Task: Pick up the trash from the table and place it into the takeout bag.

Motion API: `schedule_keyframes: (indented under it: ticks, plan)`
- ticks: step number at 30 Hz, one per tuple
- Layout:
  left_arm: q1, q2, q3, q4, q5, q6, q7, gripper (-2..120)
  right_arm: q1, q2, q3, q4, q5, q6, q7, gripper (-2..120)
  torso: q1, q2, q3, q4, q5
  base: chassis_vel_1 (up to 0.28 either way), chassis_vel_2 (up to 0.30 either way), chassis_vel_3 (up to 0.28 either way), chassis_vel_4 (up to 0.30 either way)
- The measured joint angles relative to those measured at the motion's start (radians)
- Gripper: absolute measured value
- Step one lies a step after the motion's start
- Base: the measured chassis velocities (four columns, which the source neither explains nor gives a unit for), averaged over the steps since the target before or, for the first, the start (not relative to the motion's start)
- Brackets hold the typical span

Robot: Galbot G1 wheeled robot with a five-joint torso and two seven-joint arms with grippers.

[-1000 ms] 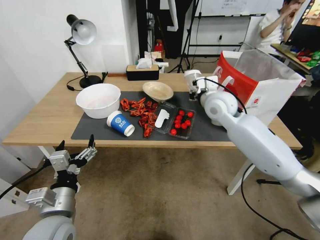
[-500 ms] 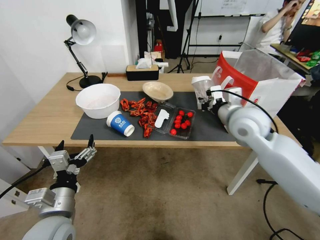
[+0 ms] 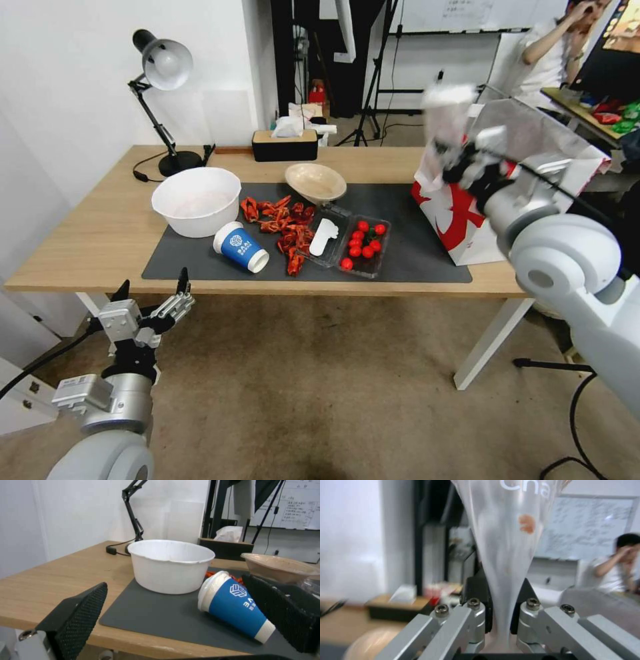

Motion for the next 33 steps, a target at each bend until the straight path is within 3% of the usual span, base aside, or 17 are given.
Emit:
schedule_keyframes:
  ticks: [8, 17, 33]
  plan:
    - [-0.002, -0.007, 0.004, 0.007, 0.01, -0.001, 0.008, 100, 0.052, 0.034, -0.004, -0.122, -0.004, -0.011, 0.049, 4, 0.0, 0.0, 0.0, 0.0001, -0.0001, 0.0, 0.0, 0.0, 0.0]
    - [-0.007, 0.008, 0.003, 0.009, 0.005, -0.001, 0.008, 100, 0.064, 0.04, -0.008, -0.174, 0.017, -0.075, 0.113, 4, 0.0, 0.0, 0.0, -0.0001, -0.0003, 0.0, 0.0, 0.0, 0.0]
    - [-0.007, 0.02, 0.0, 0.01, -0.009, 0.001, 0.007, 100, 0.075, 0.04, -0.011, -0.173, 0.11, -0.149, 0.162, 64, 0.0, 0.0, 0.0, 0.0, -0.0002, 0.0, 0.0, 0.0, 0.0]
